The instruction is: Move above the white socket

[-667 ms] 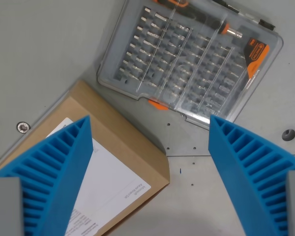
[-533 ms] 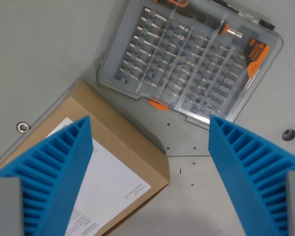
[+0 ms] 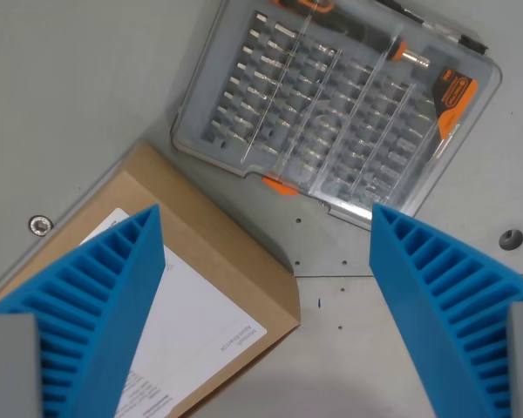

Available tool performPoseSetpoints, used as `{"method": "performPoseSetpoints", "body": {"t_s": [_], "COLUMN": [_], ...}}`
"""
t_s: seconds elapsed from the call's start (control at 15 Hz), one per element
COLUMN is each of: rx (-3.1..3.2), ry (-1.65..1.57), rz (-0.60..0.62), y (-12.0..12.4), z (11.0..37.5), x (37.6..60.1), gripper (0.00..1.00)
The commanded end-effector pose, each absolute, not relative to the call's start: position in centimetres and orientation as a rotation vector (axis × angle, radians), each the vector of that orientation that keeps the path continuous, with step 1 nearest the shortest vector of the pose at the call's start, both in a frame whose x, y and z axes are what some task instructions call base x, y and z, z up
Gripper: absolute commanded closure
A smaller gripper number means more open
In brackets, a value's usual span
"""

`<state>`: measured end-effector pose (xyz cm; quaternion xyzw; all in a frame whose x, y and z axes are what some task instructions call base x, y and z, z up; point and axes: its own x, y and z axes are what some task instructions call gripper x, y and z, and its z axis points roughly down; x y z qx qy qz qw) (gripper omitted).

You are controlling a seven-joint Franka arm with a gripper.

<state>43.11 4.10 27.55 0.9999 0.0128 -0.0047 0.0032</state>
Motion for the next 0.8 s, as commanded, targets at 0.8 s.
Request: {"method": "performPoseSetpoints", "body": {"t_s": [0.8], "rx": [3.11], "ry": [0.247], "rz": [-0.026], "y": [2.6], "z": [26.0], "x": [46.6], "gripper": [0.0]}}
